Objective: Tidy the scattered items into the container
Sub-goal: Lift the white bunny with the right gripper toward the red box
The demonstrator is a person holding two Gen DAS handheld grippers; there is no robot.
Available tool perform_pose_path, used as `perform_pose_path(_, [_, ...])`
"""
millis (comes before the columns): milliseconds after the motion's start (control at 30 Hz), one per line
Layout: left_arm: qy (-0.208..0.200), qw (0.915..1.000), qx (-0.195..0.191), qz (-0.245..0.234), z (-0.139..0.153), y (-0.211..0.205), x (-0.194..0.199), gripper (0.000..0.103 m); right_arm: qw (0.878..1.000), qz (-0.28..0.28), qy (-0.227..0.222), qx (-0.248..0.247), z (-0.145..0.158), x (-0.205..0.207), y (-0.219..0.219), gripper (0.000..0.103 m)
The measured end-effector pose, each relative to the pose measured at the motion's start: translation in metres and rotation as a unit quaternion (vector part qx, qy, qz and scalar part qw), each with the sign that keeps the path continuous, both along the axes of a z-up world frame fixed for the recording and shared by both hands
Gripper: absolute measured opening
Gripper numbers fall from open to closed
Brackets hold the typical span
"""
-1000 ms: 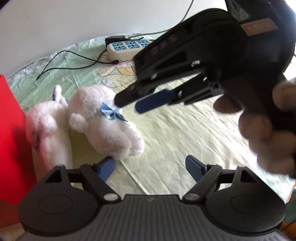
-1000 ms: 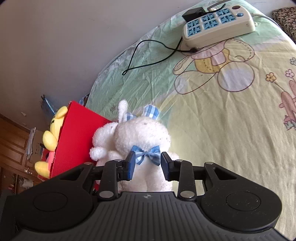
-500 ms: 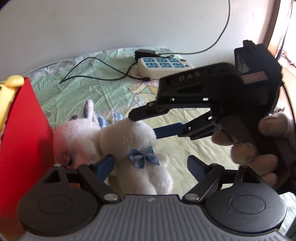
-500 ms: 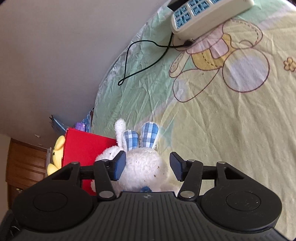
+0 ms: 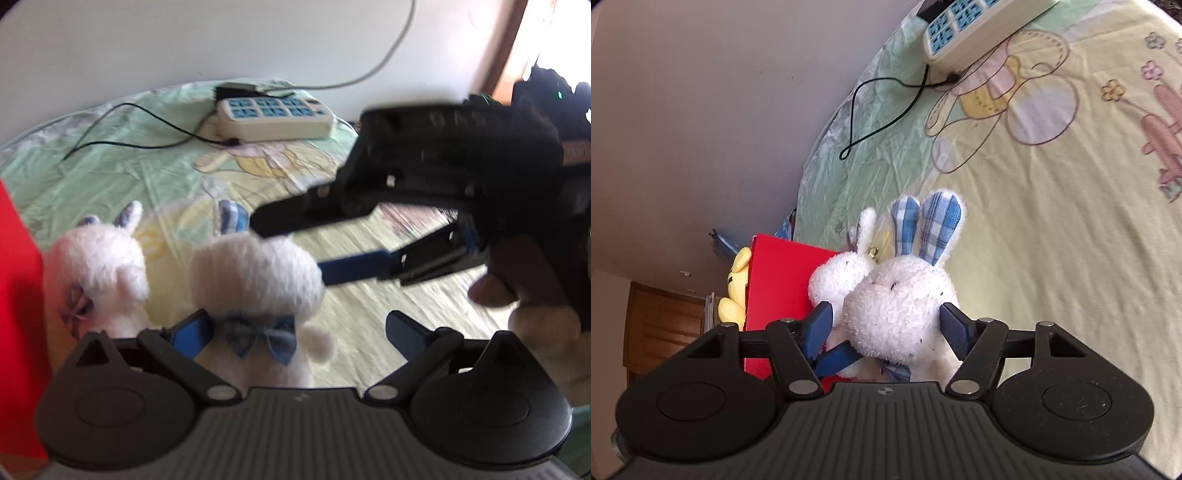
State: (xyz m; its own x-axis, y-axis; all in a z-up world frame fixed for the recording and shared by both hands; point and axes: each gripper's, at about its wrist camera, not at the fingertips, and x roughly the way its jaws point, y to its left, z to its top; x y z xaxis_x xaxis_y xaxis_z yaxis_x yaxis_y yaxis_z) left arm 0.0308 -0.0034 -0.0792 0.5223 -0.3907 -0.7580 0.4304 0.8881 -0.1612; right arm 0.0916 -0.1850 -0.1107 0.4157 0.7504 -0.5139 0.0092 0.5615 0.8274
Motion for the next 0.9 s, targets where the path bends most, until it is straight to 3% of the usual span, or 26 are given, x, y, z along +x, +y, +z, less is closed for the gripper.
perform_pose_path(133, [0.007,1.0000,0.003,0.003,0.001,0.013,0.004,0.094,0.999,-0.035,-0.002,-0.011,-0.007,0.000,-0.018,0.069])
perform_pose_path(267, [0.001,0.9998,-0.014,0.010,0.011,0.033,0.014,0.095,0.999,-0.015,-0.011,-0.051,-0.009,-0.015,-0.021,0.069])
perform_pose_path(367, [0.018,0.9994,-0.028,0.003,0.007,0.039,0.024,0.092,0.998,0.008,-0.030,-0.061,-0.012,-0.023,-0.010,0.069])
perform_pose_path(500, [0.032,0.9983,-0.046,-0.012,-0.003,0.040,0.033,0.081,0.998,0.009,-0.036,-0.048,-0.021,-0.018,0.000,0.068])
perform_pose_path(567, [0.031,0.9988,-0.037,-0.013,-0.006,0.038,0.036,0.077,0.999,0.004,-0.031,-0.041,-0.026,-0.012,0.004,0.069])
perform_pose_path(800, [0.028,0.9989,-0.036,-0.009,-0.010,0.037,0.043,0.076,1.000,-0.012,-0.016,0.007,-0.034,0.002,0.009,0.070])
perform_pose_path(900, [0.025,0.9993,-0.025,-0.010,-0.012,0.030,0.040,0.076,1.000,-0.008,-0.021,0.015,-0.034,0.004,0.012,0.065])
